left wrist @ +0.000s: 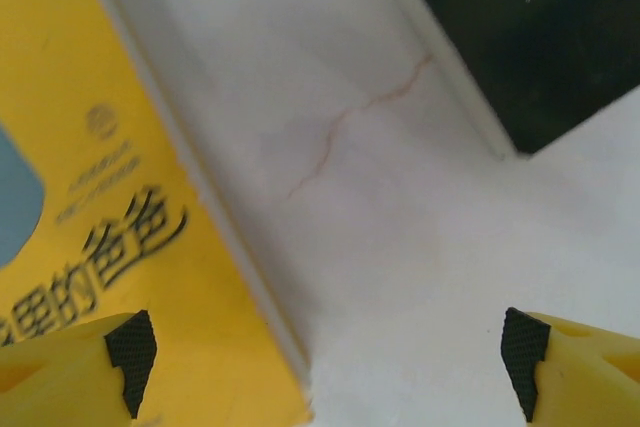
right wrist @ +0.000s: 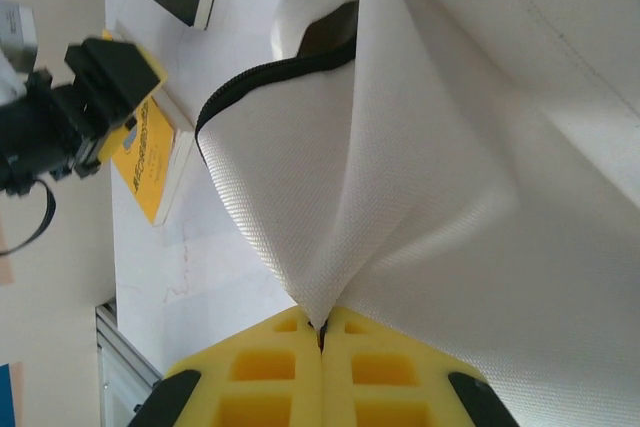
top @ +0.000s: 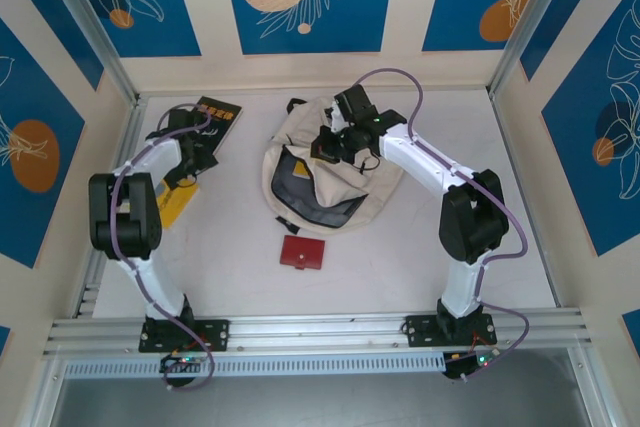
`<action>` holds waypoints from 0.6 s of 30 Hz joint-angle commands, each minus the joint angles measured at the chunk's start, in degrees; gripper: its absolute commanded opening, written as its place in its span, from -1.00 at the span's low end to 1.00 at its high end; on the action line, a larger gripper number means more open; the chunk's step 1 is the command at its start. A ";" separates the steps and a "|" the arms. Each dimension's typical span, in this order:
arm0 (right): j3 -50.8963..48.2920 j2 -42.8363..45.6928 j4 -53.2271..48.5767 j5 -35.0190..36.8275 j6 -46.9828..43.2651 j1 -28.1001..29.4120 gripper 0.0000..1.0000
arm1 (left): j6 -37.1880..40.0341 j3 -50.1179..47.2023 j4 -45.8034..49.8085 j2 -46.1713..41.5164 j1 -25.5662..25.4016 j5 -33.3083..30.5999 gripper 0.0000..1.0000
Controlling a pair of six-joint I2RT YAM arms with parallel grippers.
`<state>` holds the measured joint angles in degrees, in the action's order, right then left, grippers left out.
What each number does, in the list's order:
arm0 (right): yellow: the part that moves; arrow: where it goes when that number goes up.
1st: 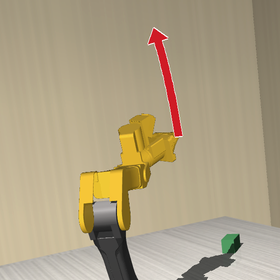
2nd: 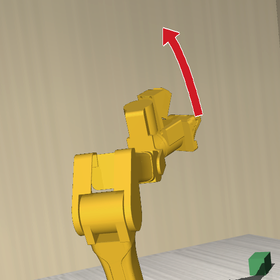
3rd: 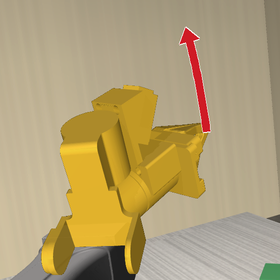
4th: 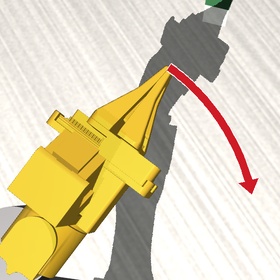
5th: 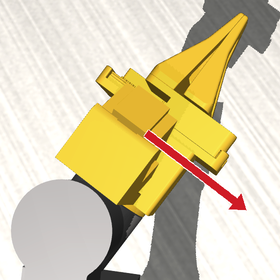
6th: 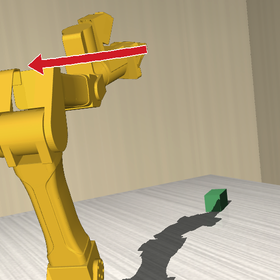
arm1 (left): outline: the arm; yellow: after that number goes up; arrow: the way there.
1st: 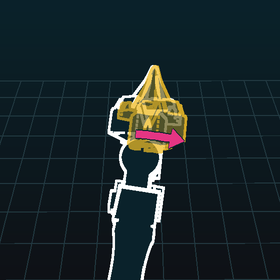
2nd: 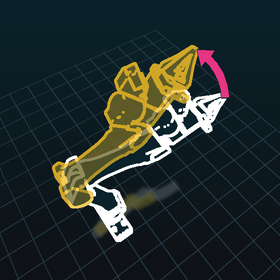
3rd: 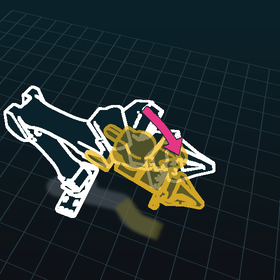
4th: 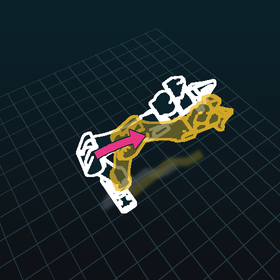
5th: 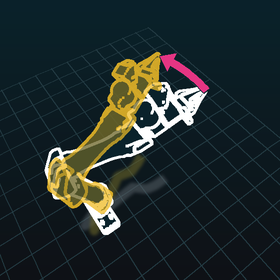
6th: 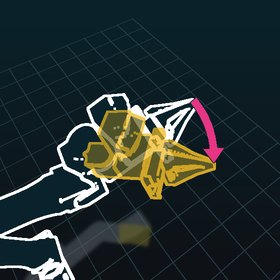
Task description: Pack the student bag
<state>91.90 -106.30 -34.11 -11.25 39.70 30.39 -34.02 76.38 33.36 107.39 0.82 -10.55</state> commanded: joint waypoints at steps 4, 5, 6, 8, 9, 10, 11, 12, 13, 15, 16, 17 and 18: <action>-0.84 0.17 0.45 -1.94 1.15 0.80 -1.00 | 2.18 6.47 5.96 6.72 1.47 -0.02 0.75; -0.86 0.21 0.45 -1.95 1.17 0.82 -1.00 | 2.43 6.82 6.29 7.58 1.57 0.68 0.74; -0.93 0.15 0.42 -1.97 1.17 0.81 -1.00 | 2.54 7.02 6.67 8.37 1.55 1.26 0.72; -1.06 0.13 0.39 -2.22 1.28 0.81 -1.00 | 2.63 6.64 6.85 9.12 1.56 2.46 0.70; -1.17 0.09 0.43 -2.14 1.32 0.89 -1.00 | 2.44 5.99 6.67 9.23 1.55 3.06 0.68; -1.22 0.13 0.51 -2.11 1.36 0.90 -1.00 | 2.38 5.37 6.48 9.09 1.55 3.61 0.68; -1.45 0.11 0.70 -2.18 1.43 0.90 -1.00 | 2.11 4.58 6.30 8.97 1.58 4.30 0.67; -1.53 0.04 0.79 -2.14 1.51 0.89 -1.00 | 1.86 3.72 6.04 8.65 1.47 5.16 0.66; -1.61 0.02 0.88 -2.13 1.53 0.90 -1.00 | 1.70 3.00 5.73 8.52 1.42 6.00 0.65; -1.71 -0.05 1.06 -2.12 1.62 0.92 -1.00 | 1.32 0.89 5.12 7.60 1.21 8.01 0.63; -1.68 -0.05 1.06 -2.11 1.61 0.90 -1.00 | 1.20 -0.09 4.68 7.12 0.99 8.98 0.61; -1.81 -0.10 1.05 -2.03 1.55 0.92 -1.00 | 1.15 -1.54 4.08 6.14 0.69 10.32 0.59; -1.74 -0.05 1.06 -1.94 1.52 0.91 -1.00 | 1.07 -3.34 3.10 4.71 0.30 11.59 0.59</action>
<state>90.98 -106.30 -33.45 -12.25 40.58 30.81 -32.38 78.22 33.58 112.81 1.69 -8.29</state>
